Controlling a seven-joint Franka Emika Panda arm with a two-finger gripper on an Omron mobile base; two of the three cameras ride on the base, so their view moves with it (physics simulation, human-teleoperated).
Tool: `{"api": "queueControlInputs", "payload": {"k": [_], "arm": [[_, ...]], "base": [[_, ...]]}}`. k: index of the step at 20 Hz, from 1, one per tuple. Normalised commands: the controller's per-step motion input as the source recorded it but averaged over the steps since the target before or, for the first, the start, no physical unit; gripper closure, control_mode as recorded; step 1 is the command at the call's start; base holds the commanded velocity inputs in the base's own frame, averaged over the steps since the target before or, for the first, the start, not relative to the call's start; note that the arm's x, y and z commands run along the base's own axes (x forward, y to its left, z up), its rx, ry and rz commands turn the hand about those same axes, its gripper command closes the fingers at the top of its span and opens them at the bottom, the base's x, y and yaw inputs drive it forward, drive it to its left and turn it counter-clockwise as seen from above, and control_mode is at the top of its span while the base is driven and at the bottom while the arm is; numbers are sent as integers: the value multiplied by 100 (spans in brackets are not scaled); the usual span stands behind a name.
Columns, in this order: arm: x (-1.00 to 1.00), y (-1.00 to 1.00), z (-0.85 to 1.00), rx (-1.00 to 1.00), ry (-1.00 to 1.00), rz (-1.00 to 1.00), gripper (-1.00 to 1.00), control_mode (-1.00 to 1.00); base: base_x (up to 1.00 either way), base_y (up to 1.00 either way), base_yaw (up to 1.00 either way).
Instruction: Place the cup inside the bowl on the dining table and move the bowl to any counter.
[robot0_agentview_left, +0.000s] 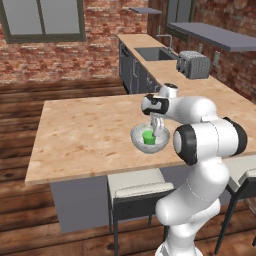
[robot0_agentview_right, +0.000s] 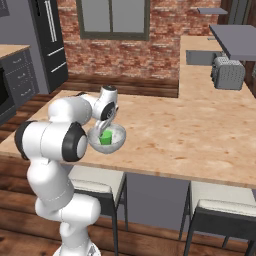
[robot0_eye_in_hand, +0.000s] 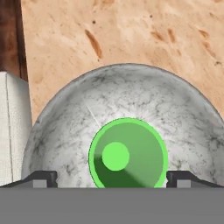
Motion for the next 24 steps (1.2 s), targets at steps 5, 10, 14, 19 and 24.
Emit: {"api": "queueControlInputs", "payload": {"k": [5, 10, 14, 19, 24], "arm": [[-14, -13, 0, 0, 0, -28, -100, -100], [-9, -5, 0, 0, 0, -33, -100, -100], [-18, -3, 0, 2, -2, -39, -100, -100], [-15, -4, 0, 9, -8, -41, -100, -100], [-17, -20, 9, 18, -16, -40, -100, -100]], "base": [[0, 0, 0], [0, 0, 0], [0, 0, 0], [0, 0, 0], [0, 0, 0]]}}
